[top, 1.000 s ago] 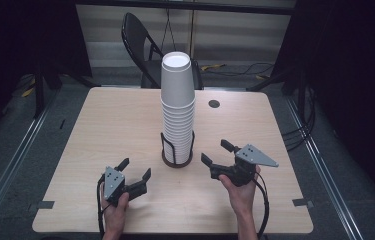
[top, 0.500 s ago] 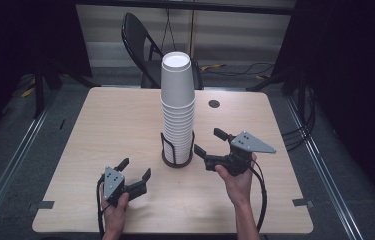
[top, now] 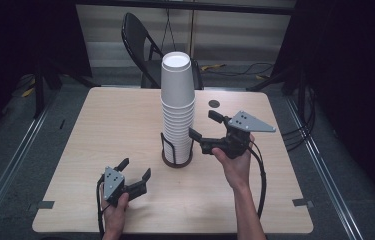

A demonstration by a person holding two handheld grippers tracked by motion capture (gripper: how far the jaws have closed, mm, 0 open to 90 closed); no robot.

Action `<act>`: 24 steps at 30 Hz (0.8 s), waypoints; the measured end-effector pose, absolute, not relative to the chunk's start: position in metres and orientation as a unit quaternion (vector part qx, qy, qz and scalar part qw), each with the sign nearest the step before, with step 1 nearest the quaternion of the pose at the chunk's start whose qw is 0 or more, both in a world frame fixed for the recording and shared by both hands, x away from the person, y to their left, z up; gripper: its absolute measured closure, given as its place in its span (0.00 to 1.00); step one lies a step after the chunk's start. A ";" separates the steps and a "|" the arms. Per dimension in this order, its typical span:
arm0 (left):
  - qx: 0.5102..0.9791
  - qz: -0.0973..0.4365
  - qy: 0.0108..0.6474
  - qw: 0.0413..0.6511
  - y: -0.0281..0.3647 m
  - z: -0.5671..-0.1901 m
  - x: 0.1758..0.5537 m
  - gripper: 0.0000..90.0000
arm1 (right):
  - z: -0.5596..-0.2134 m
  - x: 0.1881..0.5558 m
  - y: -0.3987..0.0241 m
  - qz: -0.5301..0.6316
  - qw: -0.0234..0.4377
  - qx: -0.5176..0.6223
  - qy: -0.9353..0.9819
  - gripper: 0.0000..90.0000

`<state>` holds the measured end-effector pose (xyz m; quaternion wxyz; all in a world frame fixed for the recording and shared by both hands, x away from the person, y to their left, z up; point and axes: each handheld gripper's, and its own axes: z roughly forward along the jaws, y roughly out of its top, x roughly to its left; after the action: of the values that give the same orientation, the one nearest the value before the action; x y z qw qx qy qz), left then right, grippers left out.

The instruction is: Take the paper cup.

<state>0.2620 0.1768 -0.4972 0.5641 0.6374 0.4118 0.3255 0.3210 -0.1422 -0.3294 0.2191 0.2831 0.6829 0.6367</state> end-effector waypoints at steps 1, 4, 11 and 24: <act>0.637 0.325 0.412 0.564 0.177 -0.497 0.262 0.19 | -0.327 0.322 -0.142 0.638 0.220 0.281 0.683 0.14; 0.637 0.326 0.412 0.564 0.177 -0.497 0.262 0.19 | -0.320 0.324 -0.140 0.638 0.222 0.275 0.684 0.14; 0.638 0.324 0.412 0.564 0.177 -0.497 0.262 0.19 | -0.306 0.332 -0.135 0.637 0.224 0.267 0.687 0.14; 0.636 0.324 0.412 0.566 0.177 -0.497 0.262 0.19 | -0.285 0.346 -0.123 0.635 0.222 0.254 0.695 0.14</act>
<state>0.2620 0.1772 -0.4972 0.5656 0.6364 0.4120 0.3245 0.3461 -0.1229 -0.2845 0.2222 0.2545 0.6945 0.6352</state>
